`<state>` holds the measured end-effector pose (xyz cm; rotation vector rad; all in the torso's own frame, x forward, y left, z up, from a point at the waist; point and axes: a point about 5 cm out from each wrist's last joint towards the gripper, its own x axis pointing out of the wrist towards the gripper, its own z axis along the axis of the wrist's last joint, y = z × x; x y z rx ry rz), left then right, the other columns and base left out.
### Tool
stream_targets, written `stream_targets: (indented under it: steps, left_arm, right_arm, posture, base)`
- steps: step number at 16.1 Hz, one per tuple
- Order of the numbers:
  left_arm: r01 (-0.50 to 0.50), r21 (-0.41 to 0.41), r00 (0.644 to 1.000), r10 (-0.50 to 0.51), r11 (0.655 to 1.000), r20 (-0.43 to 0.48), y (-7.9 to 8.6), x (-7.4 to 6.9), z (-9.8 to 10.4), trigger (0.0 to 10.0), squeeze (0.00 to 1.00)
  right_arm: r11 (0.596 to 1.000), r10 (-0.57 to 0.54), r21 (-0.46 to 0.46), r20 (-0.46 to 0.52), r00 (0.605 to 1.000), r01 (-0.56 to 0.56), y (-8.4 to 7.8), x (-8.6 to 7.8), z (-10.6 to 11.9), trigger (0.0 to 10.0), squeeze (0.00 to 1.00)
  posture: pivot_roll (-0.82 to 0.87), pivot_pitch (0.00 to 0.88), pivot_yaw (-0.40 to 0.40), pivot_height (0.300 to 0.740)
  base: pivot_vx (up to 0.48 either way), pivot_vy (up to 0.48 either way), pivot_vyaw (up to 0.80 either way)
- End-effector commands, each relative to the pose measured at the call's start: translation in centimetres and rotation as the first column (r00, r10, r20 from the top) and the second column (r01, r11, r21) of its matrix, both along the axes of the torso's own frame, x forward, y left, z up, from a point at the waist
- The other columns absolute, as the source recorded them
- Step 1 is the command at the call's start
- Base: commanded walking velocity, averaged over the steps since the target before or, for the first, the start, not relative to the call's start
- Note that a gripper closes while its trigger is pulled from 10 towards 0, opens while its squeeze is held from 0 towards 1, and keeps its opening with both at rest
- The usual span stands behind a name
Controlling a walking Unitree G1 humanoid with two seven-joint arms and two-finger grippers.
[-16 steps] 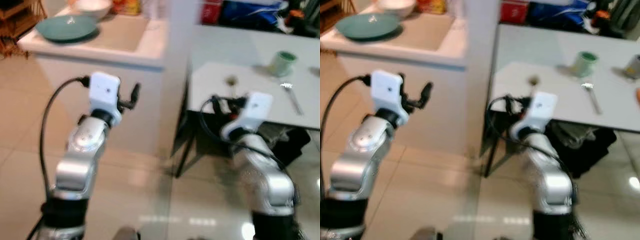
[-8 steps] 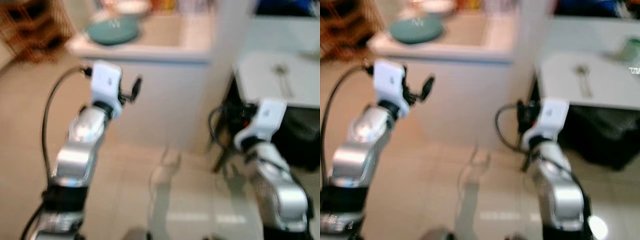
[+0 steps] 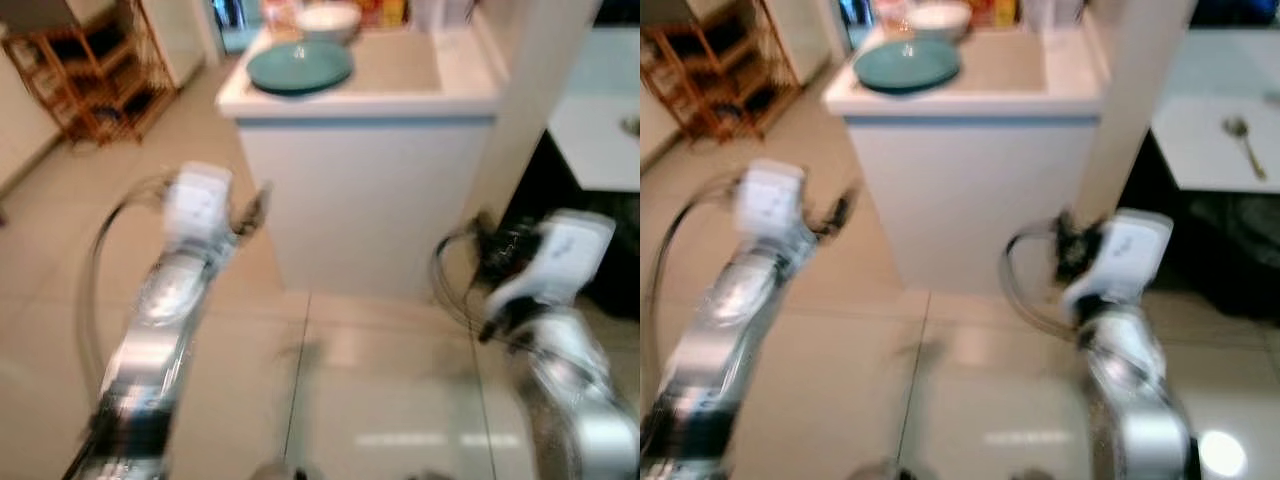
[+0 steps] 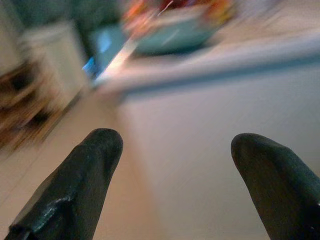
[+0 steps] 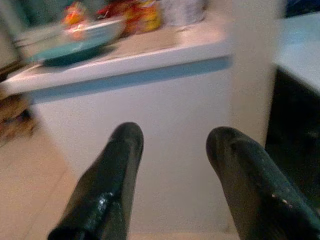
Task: Setting the table
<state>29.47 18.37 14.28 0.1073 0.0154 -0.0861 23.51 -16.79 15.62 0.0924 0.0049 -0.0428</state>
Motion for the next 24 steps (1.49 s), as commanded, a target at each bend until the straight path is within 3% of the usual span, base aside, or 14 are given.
stream_targets:
  steps: [1, 2, 3, 5, 7, 10, 12, 24]
  left_arm:
    - [0.004, -0.018, 0.998, -0.003, 1.000, 0.064, 0.1, -0.4, 0.5, 10.0, 0.00]
    - [0.030, -0.010, 0.997, -0.029, 0.999, 0.074, 0.5, -1.5, -0.5, 10.0, 0.00]
    - [-0.009, 0.022, 0.999, 0.008, 1.000, 0.051, 1.1, -2.8, -2.1, 10.0, 0.00]
    - [-0.010, 0.023, 0.998, 0.008, 1.000, 0.069, 1.1, -3.0, -2.1, 10.0, 0.00]
    - [0.028, 0.009, 0.994, -0.029, 1.000, 0.108, 0.6, -2.4, -1.4, 10.0, 0.00]
    - [0.088, 0.078, 0.979, -0.100, 0.993, 0.176, -0.3, -1.0, 0.6, 10.0, 0.00]
    - [0.102, 0.061, 0.972, -0.113, 0.993, 0.205, -0.5, -0.5, 1.6, 10.0, 0.00]
    - [0.150, 0.100, 0.962, -0.169, 0.984, 0.216, -0.3, 0.3, 3.2, 10.0, 0.00]
  right_arm:
    - [0.997, 0.006, -0.074, -0.016, 1.000, -0.007, -0.6, 0.0, -1.0, 10.0, 0.00]
    - [0.986, 0.054, -0.157, -0.037, 0.998, -0.059, -0.3, 0.1, -2.2, 10.0, 0.00]
    - [0.977, 0.051, -0.203, -0.040, 0.998, -0.058, -0.4, 0.8, -3.3, 10.0, 0.00]
    - [0.992, 0.060, -0.104, -0.072, 0.996, -0.067, -0.3, 1.5, -4.2, 10.0, 0.00]
    - [0.988, 0.106, -0.113, -0.020, 0.994, -0.107, 0.4, 2.1, -3.6, 10.0, 0.00]
    - [0.992, 0.119, -0.049, 0.075, 0.990, -0.115, 0.6, 3.4, -2.0, 10.0, 0.00]
    - [0.993, 0.116, -0.037, 0.113, 0.987, -0.112, 0.6, 4.0, -0.9, 10.0, 0.00]
    - [0.994, 0.111, -0.008, 0.193, 0.975, -0.112, 0.9, 3.8, 1.2, 10.0, 0.00]
  posture:
    - [0.07, 0.032, 0.035, 0.740]
    - [0.08, 0.030, 0.005, 0.740]
    - [0.09, 0.031, -0.021, 0.740]
    - [0.10, 0.023, -0.031, 0.740]
    - [0.10, 0.017, -0.022, 0.740]
    - [0.11, 0.010, -0.004, 0.740]
    - [0.12, 0.012, -0.005, 0.740]
    - [0.13, 0.028, 0.020, 0.740]
  base:
    - [0.000, 0.465, 0.00]
    - [0.000, 0.000, 0.00]
    - [0.000, 0.000, 0.00]
    - [0.000, 0.000, 0.00]
    - [0.000, 0.000, 0.00]
    - [0.255, 0.000, 0.00]
    - [0.424, 0.000, 0.00]
    - [0.473, 0.000, 0.00]
